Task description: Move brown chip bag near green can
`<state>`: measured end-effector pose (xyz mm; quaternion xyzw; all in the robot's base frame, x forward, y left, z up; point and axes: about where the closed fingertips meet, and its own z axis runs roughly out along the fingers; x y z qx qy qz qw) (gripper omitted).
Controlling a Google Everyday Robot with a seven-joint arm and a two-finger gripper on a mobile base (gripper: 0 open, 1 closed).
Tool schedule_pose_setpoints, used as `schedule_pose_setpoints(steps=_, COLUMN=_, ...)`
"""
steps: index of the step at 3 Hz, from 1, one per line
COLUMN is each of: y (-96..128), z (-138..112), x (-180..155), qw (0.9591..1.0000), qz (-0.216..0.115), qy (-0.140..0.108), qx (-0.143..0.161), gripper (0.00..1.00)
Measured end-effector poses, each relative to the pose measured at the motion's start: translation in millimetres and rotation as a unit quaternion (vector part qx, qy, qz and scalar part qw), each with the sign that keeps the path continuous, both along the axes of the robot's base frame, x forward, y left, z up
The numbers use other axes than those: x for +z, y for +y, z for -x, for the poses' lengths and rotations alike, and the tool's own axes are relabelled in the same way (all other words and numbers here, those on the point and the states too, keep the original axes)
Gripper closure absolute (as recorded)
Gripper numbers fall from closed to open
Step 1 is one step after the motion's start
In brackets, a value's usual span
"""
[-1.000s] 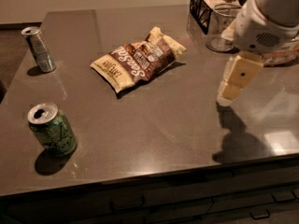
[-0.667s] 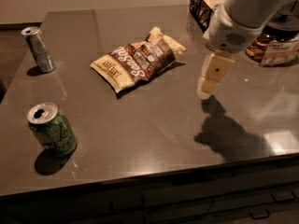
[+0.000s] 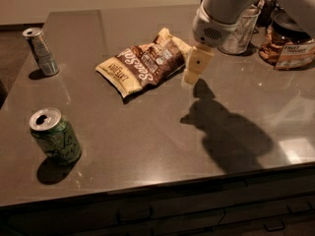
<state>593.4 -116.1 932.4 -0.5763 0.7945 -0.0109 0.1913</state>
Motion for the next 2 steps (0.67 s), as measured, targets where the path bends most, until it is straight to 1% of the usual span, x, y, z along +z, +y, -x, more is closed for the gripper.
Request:
schedule_pose_setpoints(steps=1, y=6.0, z=-35.4, x=-1.7, qw=0.9994, qz=-0.012, qy=-0.01, qx=-0.032, gripper=0.0)
schedule_pose_setpoints(steps=2, y=10.1, z=-65.9, x=-7.8, qw=0.9961, qz=-0.048, qy=-0.011, qx=-0.073, gripper=0.0)
